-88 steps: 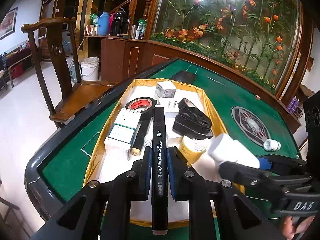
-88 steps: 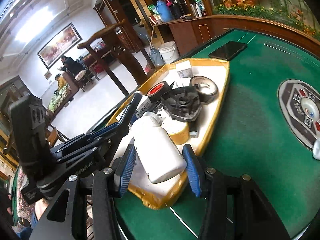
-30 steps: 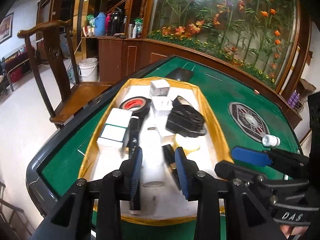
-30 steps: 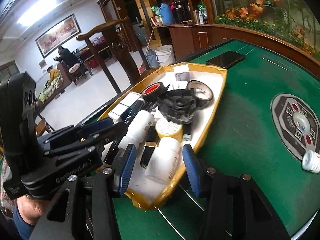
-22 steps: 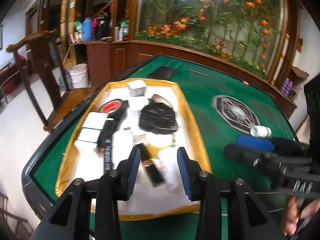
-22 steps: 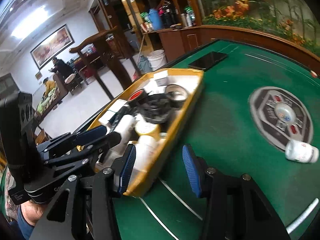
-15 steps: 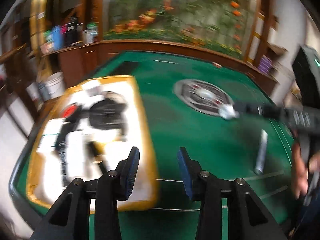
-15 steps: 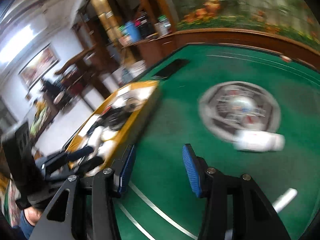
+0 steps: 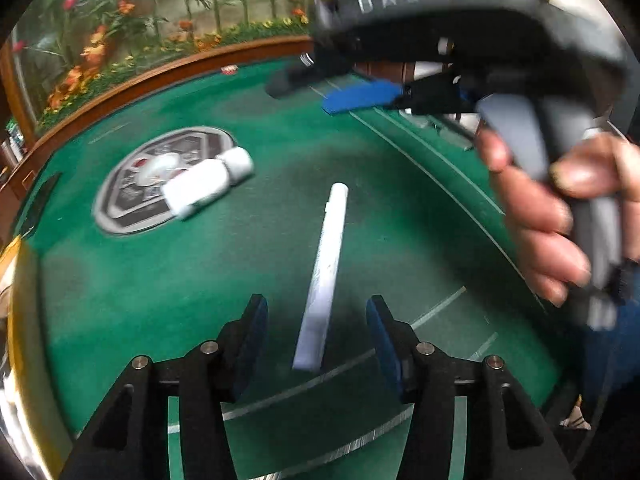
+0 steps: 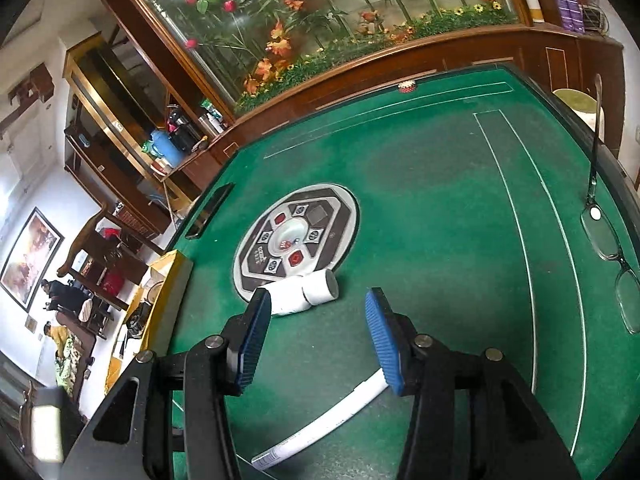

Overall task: Organize rigid objects
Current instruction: 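Move both tools back toward the remaining items by the dial, then grasp the white marker with the left tool while the right tool grasps the white pill bottle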

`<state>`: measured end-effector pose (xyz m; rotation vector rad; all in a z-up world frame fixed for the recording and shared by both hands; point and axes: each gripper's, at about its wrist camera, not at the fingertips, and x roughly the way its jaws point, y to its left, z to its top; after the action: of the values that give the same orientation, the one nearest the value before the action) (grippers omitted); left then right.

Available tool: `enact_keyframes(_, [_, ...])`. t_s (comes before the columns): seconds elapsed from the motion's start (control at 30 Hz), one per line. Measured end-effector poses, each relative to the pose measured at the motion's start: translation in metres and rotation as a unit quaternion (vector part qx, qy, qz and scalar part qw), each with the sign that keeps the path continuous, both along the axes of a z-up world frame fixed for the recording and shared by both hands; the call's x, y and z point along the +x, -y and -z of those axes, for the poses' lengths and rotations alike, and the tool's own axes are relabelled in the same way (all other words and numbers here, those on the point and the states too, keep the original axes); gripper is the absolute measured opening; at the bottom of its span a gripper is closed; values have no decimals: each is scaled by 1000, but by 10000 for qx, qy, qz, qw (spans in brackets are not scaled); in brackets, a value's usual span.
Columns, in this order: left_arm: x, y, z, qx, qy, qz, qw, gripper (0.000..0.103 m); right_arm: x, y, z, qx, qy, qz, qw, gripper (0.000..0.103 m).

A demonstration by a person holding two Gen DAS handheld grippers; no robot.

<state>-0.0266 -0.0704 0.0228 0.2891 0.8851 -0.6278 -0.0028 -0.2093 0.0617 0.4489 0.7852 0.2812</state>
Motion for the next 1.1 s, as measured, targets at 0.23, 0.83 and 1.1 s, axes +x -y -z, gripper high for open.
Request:
enact_keyframes(0.23, [21, 11, 7, 107, -50, -311, 9994, 18, 4, 4, 5, -3, -65, 59, 10000, 48])
enact_keyframes(0.83, [-9, -103, 11, -12, -41, -1721, 9851, 15, 86, -83, 23, -1033, -172, -1200, 9872, 51])
enact_keyframes(1.1, [-1, -105, 12, -46, -86, -1744, 9846, 15, 46, -100, 26, -1503, -325, -2046, 9667, 51])
